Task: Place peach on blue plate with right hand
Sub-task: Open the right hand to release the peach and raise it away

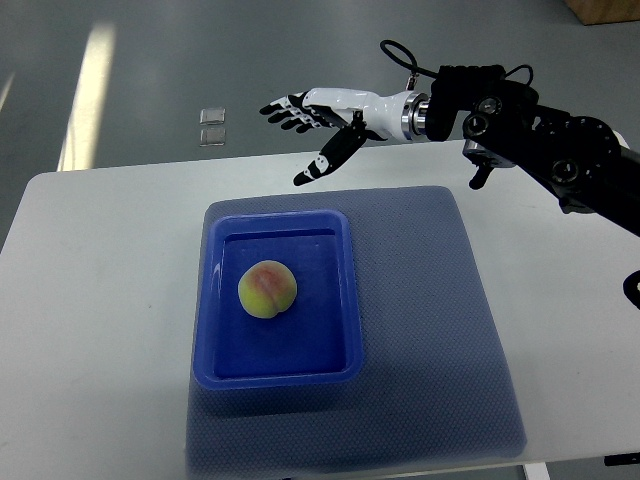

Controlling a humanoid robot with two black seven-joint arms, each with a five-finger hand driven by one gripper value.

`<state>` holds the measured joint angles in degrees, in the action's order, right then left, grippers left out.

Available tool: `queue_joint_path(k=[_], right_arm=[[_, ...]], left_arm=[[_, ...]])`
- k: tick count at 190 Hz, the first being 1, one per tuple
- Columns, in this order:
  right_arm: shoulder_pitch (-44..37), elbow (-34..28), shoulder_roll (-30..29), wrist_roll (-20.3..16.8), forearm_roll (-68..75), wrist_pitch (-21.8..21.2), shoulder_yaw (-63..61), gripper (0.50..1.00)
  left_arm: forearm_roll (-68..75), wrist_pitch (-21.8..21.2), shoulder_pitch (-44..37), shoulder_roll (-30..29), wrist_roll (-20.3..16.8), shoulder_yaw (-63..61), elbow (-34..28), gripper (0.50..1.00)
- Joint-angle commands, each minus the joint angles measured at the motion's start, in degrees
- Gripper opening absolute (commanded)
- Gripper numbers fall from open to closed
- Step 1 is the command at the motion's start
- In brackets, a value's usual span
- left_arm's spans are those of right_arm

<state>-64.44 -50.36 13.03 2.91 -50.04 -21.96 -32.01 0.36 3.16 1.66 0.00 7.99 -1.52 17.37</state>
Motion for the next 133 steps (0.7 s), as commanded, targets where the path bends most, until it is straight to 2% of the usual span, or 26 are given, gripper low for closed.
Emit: queue_joint_path(k=[1,27,48,60,61,89,133], right_arm=[[6.7,0.43,-0.37,-0.01,6.89,0.61,-11.58,0.928],[17.06,0.61,-2.74,0.34,19.09,1.31,-25.9,0.926],[21.55,3.07,-5.91,1.92,29.47,3.42,-34.08,0.928],[21.82,3.51,-5.91,2.01,30.27,3.51,-34.34,0.928],[22.34,6.38,-5.99,2.53,33.92,3.68,-35.48,0.928],[23.05,13.0,-6.17,2.71,40.37,2.98,-35.84,0.928],[23.22,14.32,-7.14,5.08,40.81,1.92,-35.49,0.928]], left_arm=[[0.08,0.0,0.01,0.0,0.01,0.02,0.38,1.0],[-0.01,-0.08,0.01,0.0,0.01,0.02,0.29,1.0],[-0.01,-0.08,0.01,0.0,0.01,0.02,0.03,1.0],[0.08,-0.08,0.01,0.0,0.01,0.02,0.03,1.0],[0.08,-0.08,0.01,0.0,0.01,0.02,0.12,1.0],[0.17,-0.08,0.01,0.0,0.01,-0.06,0.47,1.0],[0.26,-0.08,0.01,0.0,0.01,-0.15,0.47,1.0]])
